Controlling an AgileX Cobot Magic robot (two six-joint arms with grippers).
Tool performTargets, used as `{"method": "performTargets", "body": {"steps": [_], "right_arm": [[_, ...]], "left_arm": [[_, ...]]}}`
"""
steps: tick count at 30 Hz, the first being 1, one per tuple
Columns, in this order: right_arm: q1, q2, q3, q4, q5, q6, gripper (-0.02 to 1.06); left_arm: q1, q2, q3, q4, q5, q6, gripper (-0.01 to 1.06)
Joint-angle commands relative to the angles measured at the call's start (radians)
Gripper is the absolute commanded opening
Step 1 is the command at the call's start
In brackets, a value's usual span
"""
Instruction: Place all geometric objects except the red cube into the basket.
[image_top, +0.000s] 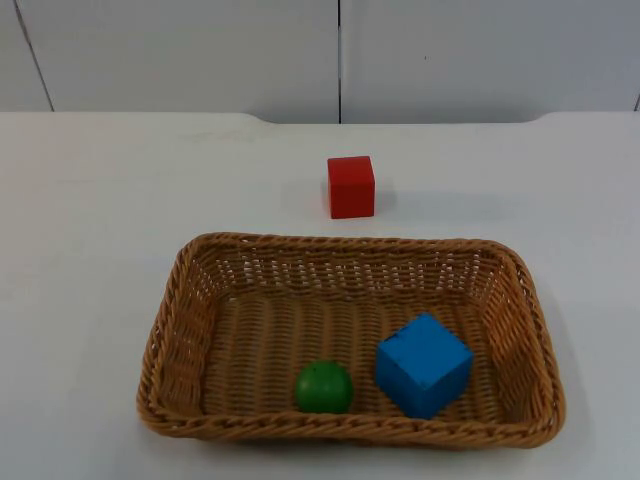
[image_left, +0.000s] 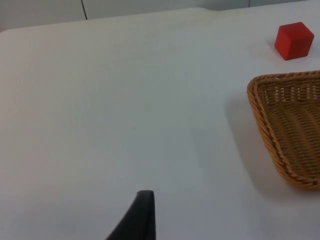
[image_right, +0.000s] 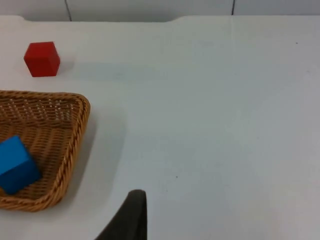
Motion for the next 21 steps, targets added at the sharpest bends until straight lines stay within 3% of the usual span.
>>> {"method": "performTargets", "body": {"steps": [1, 14, 21], "right_arm": [[-0.008, -0.004, 0.006, 0.003, -0.003, 0.001, 1.05], [-0.008, -0.004, 0.006, 0.003, -0.003, 0.001, 1.05], [-0.008, -0.004, 0.006, 0.003, -0.003, 0.001, 1.05]], "left_arm": [[0.006, -0.004, 0.006, 0.002, -0.011, -0.007, 1.05], [0.008, -0.004, 0.006, 0.006, -0.011, -0.007, 1.05], [0.089, -0.004, 0.006, 0.01, -0.011, -0.007, 1.05]]}}
